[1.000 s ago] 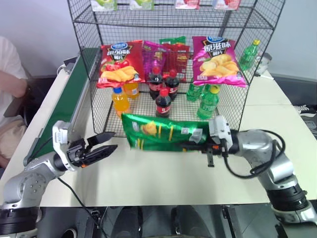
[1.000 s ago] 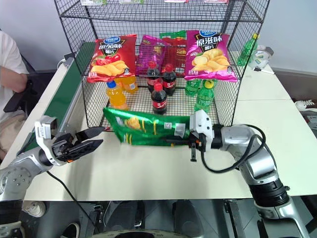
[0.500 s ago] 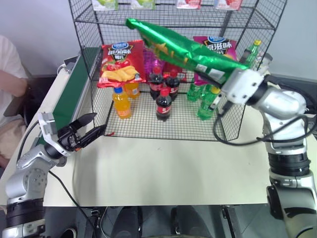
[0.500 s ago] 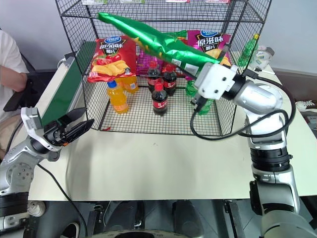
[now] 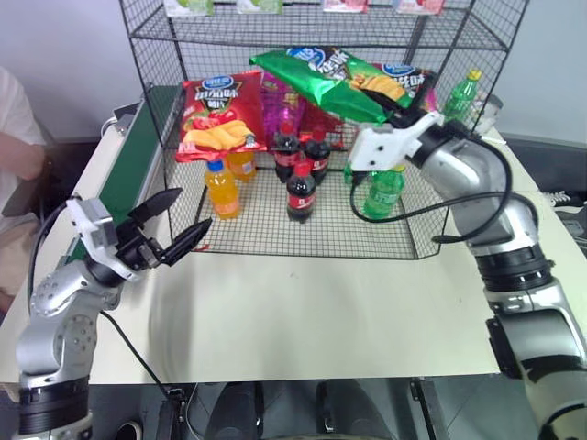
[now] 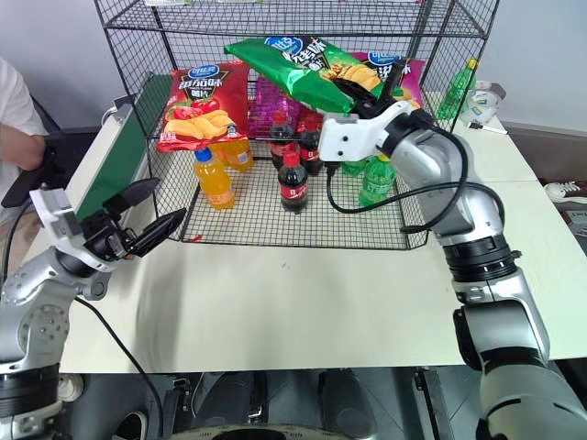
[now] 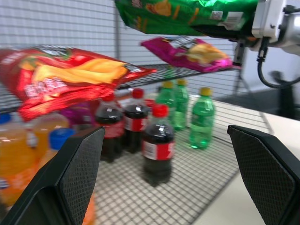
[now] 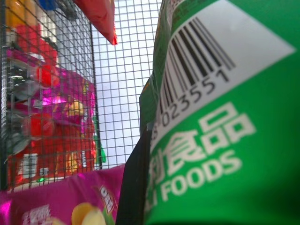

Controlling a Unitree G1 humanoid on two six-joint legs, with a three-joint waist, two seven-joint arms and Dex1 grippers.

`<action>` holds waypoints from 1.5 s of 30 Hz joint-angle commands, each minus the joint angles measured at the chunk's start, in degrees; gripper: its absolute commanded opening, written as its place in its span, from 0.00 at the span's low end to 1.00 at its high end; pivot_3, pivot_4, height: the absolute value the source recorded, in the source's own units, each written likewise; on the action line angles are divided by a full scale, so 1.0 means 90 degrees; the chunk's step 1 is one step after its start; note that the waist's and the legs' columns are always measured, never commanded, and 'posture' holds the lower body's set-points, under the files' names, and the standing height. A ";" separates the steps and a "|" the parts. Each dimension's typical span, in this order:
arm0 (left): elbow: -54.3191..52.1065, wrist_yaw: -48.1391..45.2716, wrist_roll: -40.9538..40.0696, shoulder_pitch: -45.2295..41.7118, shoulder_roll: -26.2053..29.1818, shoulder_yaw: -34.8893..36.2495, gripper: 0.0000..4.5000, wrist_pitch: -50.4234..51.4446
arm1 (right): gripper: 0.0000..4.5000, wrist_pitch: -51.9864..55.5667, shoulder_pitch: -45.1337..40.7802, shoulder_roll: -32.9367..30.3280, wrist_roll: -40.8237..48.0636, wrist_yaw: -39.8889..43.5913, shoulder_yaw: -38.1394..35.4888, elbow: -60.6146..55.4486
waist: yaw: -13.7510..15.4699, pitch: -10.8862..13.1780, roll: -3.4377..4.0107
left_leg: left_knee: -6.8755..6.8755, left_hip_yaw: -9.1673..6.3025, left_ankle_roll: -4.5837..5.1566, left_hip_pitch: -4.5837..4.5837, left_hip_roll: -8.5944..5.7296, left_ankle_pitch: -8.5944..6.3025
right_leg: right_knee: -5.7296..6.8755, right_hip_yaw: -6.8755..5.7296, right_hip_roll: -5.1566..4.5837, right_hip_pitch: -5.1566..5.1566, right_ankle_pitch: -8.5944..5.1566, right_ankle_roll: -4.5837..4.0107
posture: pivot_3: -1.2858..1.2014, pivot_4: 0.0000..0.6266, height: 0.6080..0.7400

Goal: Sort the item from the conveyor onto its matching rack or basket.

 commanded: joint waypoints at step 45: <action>-0.0834 0.0985 0.0429 0.0361 -0.0451 -0.0645 1.00 -0.0540 | 0.73 0.0744 -0.1015 0.1541 0.0956 -0.0912 0.0396 0.1656 | -0.0027 0.0000 0.0000 | 0.0020 0.0001 -0.0008 0.0000 0.0001 0.0006 | 0.0056 0.0005 0.0006 -0.0018 0.0001 0.0002 | 0.52 0.24 0.99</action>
